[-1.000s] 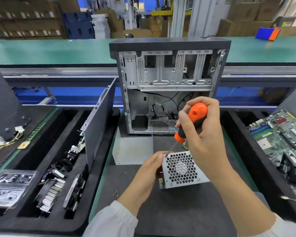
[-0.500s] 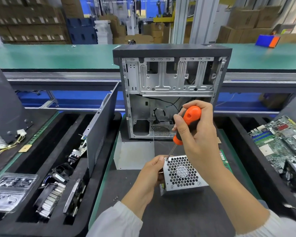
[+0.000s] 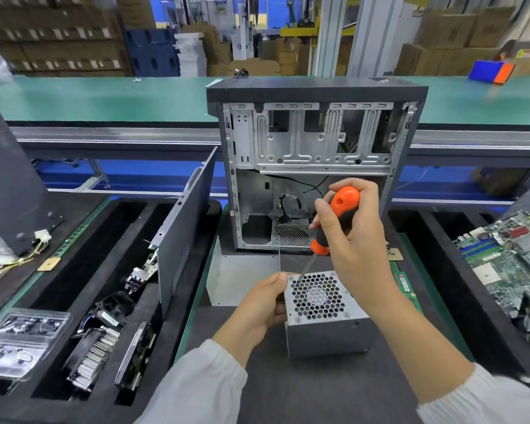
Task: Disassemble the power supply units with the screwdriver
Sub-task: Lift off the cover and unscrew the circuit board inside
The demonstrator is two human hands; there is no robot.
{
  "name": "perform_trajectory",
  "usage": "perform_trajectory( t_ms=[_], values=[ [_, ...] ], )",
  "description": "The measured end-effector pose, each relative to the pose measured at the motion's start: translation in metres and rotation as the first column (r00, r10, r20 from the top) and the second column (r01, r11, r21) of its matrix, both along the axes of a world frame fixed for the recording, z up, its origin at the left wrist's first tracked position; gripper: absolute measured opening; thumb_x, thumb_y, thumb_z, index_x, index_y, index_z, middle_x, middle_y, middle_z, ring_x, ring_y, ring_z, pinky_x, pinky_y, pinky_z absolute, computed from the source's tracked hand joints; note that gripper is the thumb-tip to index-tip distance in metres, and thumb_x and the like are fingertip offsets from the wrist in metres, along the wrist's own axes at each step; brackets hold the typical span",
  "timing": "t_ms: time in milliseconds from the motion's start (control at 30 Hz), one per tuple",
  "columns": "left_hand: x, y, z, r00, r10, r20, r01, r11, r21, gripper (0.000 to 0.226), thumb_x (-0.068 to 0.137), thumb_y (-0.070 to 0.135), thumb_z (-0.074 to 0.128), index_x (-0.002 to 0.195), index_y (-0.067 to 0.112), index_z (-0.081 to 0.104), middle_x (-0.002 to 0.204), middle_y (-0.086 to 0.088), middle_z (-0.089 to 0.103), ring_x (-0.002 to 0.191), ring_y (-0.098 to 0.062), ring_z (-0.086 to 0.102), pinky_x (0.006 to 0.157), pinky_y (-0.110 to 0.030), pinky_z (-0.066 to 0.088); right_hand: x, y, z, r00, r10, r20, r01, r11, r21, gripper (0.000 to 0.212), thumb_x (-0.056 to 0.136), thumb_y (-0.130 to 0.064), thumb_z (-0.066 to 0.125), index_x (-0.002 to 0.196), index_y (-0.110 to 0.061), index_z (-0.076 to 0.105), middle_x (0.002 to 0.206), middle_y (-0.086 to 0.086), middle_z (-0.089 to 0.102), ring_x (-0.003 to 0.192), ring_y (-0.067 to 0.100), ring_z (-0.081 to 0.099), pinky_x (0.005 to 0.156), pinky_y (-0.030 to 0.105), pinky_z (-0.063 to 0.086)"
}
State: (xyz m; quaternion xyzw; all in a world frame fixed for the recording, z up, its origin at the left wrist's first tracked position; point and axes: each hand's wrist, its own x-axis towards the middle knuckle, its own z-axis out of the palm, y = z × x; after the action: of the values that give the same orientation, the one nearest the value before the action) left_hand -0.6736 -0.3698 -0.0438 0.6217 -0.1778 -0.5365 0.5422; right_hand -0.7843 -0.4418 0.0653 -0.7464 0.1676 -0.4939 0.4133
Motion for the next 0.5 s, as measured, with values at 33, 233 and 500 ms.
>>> perform_trajectory(
  t_ms=[33, 233, 500],
  values=[
    [0.0, 0.0002, 0.0, 1.0, -0.016, 0.002, 0.017, 1.0, -0.003, 0.034, 0.107, 0.03, 0.034, 0.111, 0.02, 0.066, 0.102, -0.003, 0.075, 0.088, -0.017, 0.07, 0.083, -0.033, 0.057, 0.0007, -0.0009, 0.0, 1.0, 0.003, 0.015, -0.003, 1.0, 0.003, 0.019, 0.096, -0.019, 0.056, 0.106, -0.026, 0.041, 0.084, -0.011, 0.057, 0.076, 0.02, 0.063, 0.074, 0.052, 0.051],
    [-0.0028, 0.0043, -0.0013, 0.998, -0.069, -0.005, 0.069, 0.996, -0.048, 0.035, 0.107, 0.026, 0.033, 0.122, 0.011, 0.061, 0.112, -0.011, 0.07, 0.089, -0.018, 0.066, 0.075, -0.027, 0.055, 0.0084, -0.0054, 0.0005, 1.0, 0.021, 0.003, -0.021, 1.0, -0.006, 0.019, 0.096, -0.021, 0.054, 0.105, -0.029, 0.04, 0.084, -0.008, 0.058, 0.076, 0.019, 0.063, 0.073, 0.051, 0.052],
    [-0.0043, 0.0059, -0.005, 0.994, -0.108, 0.015, 0.109, 0.991, -0.076, 0.035, 0.107, 0.028, 0.034, 0.121, 0.013, 0.062, 0.119, -0.012, 0.068, 0.101, -0.023, 0.064, 0.097, -0.041, 0.049, 0.0093, -0.0036, 0.004, 0.999, 0.018, -0.039, -0.02, 0.998, -0.06, 0.017, 0.094, -0.03, 0.054, 0.102, -0.034, 0.04, 0.085, -0.002, 0.056, 0.075, 0.024, 0.061, 0.073, 0.047, 0.05]
  ],
)
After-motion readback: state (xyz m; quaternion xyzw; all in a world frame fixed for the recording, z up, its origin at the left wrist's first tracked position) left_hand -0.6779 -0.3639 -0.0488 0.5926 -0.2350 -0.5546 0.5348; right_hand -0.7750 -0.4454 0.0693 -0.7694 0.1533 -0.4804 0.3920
